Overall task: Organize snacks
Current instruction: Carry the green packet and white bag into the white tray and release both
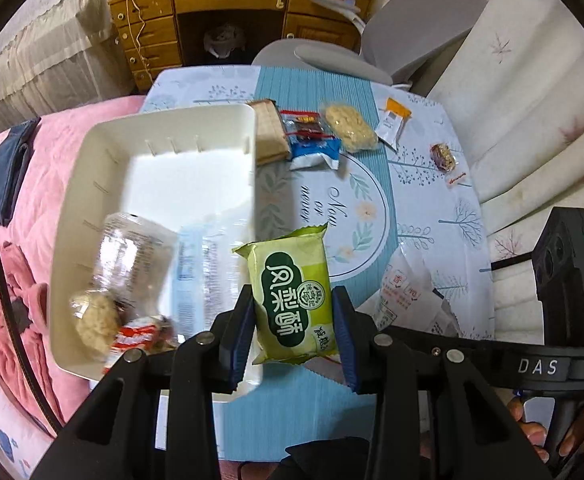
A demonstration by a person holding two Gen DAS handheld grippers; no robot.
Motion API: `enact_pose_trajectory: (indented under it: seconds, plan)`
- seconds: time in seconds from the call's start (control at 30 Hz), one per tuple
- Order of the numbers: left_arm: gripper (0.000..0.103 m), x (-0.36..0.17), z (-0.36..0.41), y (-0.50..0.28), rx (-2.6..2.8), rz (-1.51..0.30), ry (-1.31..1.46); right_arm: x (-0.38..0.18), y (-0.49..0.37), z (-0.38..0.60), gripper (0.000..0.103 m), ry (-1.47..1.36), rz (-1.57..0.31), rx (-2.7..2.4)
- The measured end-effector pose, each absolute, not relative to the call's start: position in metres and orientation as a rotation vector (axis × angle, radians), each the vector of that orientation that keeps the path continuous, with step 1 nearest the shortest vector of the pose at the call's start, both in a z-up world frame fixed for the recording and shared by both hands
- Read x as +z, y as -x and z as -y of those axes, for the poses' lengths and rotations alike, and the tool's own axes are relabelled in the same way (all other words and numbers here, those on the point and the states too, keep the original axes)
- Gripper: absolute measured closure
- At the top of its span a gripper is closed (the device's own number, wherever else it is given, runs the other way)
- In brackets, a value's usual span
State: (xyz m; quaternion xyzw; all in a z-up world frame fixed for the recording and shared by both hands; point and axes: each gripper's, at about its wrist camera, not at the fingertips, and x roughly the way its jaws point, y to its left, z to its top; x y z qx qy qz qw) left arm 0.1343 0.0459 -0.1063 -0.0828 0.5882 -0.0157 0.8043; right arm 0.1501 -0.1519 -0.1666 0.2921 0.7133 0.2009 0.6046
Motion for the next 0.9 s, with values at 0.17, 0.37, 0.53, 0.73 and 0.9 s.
enact_pose_trajectory:
  seconds: [0.17, 0.37, 0.53, 0.73, 0.9]
  plan:
    - [0.067, -0.095, -0.08, -0.12, -0.076, -1.22, 0.159, -0.152, -0.13, 0.122, 0.049, -0.697, -1.606, 0.443]
    - [0.067, -0.092, -0.12, -0.106, -0.107, -1.203, 0.138, -0.142, -0.113, 0.082, 0.049, -0.704, -1.562, 0.431]
    - [0.067, -0.093, -0.155, -0.099, -0.122, -1.191, 0.121, -0.138, -0.102, 0.053, 0.049, -0.713, -1.532, 0.419]
    - [0.067, -0.096, -0.192, -0.095, -0.131, -1.176, 0.117, -0.136, -0.095, 0.018, 0.049, -0.724, -1.493, 0.416]
    - [0.067, -0.099, -0.222, -0.093, -0.119, -1.16, 0.122, -0.137, -0.095, -0.009, 0.048, -0.725, -1.47, 0.42]
